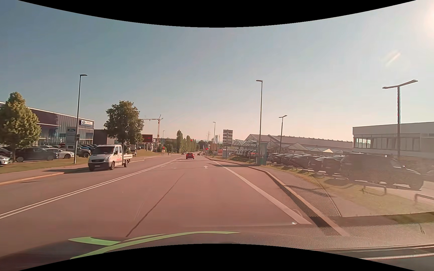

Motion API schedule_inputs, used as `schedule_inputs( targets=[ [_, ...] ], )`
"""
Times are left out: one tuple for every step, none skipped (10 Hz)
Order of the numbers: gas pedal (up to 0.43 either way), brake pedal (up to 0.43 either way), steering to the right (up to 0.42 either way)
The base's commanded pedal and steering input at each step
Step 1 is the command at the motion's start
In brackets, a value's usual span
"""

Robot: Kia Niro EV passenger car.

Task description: Follow the waypoints while adhering to traffic rules and regulations

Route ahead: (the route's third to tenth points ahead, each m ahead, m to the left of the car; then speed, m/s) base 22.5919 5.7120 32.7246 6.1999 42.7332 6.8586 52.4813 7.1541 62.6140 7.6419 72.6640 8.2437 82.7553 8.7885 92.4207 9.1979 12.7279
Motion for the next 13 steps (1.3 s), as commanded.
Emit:
schedule_inputs(
  targets=[
    [0.000, 0.049, -0.014],
    [0.000, 0.055, -0.014],
    [0.000, 0.061, -0.013],
    [0.000, 0.061, -0.013],
    [0.000, 0.073, -0.013],
    [0.000, 0.079, -0.013],
    [0.000, 0.085, -0.012],
    [0.000, 0.085, -0.012],
    [0.000, 0.091, -0.012],
    [0.000, 0.091, -0.011],
    [0.000, 0.091, -0.011],
    [0.000, 0.098, -0.010],
    [0.000, 0.104, -0.008]
  ],
)
